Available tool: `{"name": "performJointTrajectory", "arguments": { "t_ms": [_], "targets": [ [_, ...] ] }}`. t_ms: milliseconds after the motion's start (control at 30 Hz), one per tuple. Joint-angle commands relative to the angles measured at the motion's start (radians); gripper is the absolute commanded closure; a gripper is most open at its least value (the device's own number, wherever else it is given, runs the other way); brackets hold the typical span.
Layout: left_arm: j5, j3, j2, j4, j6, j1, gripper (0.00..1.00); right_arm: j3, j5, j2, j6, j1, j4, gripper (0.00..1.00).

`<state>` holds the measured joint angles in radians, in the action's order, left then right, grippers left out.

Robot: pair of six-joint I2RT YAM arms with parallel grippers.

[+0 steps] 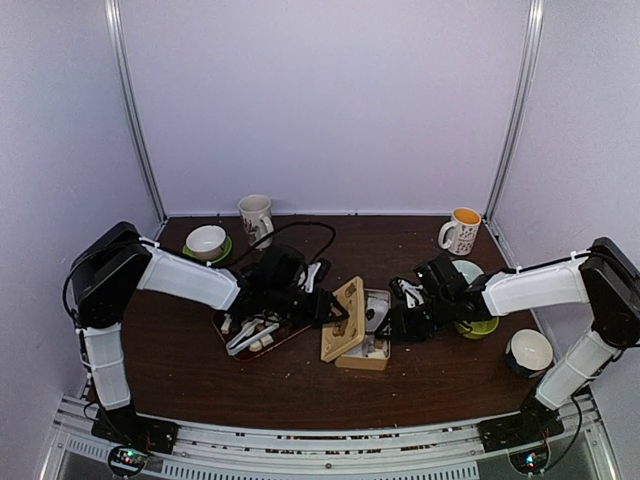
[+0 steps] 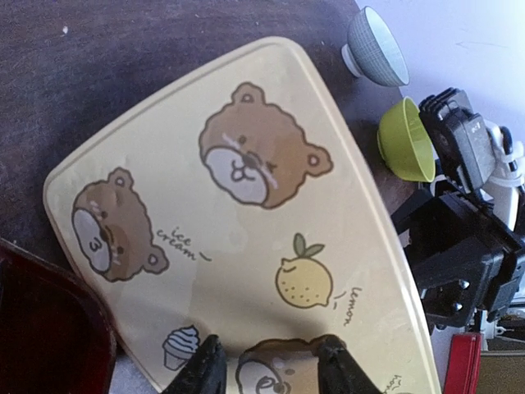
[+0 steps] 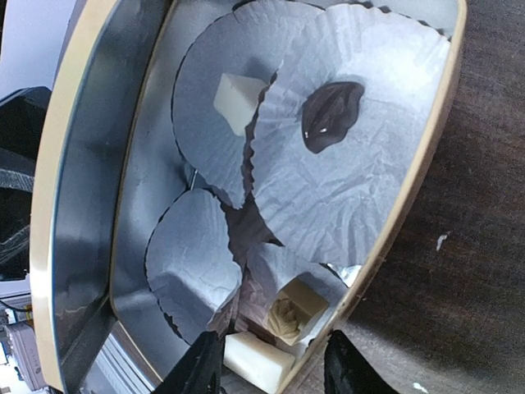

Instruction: Pack the chocolate

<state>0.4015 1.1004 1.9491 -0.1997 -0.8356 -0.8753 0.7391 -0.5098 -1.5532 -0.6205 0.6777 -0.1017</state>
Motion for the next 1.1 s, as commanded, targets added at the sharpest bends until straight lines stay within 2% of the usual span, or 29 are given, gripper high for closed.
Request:
{"name": "performJointTrajectory", "arguments": {
  "t_ms": [0, 333, 667, 867, 1067],
  "targets": [
    [0.045, 0.097, 0.039, 0.165, 0.099, -0.019, 0.59, -0.015, -0.065, 0.035, -0.031, 0.025, 0.163, 0.57],
    [0.004, 0.293, 0.108, 0.483, 0.261, -0.079, 0.58, -0.087, -0.112, 0.029, -0.106, 0.024, 0.361, 0.61],
    [0.012, 0.338, 0.148, 0.533, 0.27, -0.103, 0.59, -0.148, -0.072, 0.109, -0.106, -0.003, 0.379, 0.6],
    [0.029, 0.338, 0.122, 0.517, 0.271, -0.103, 0.59, -0.145, -0.022, 0.183, -0.052, -0.035, 0.25, 0.57],
    [0.037, 0.329, 0.109, 0.512, 0.268, -0.103, 0.59, -0.11, -0.007, 0.231, -0.041, -0.052, 0.196, 0.54]
  ]
}}
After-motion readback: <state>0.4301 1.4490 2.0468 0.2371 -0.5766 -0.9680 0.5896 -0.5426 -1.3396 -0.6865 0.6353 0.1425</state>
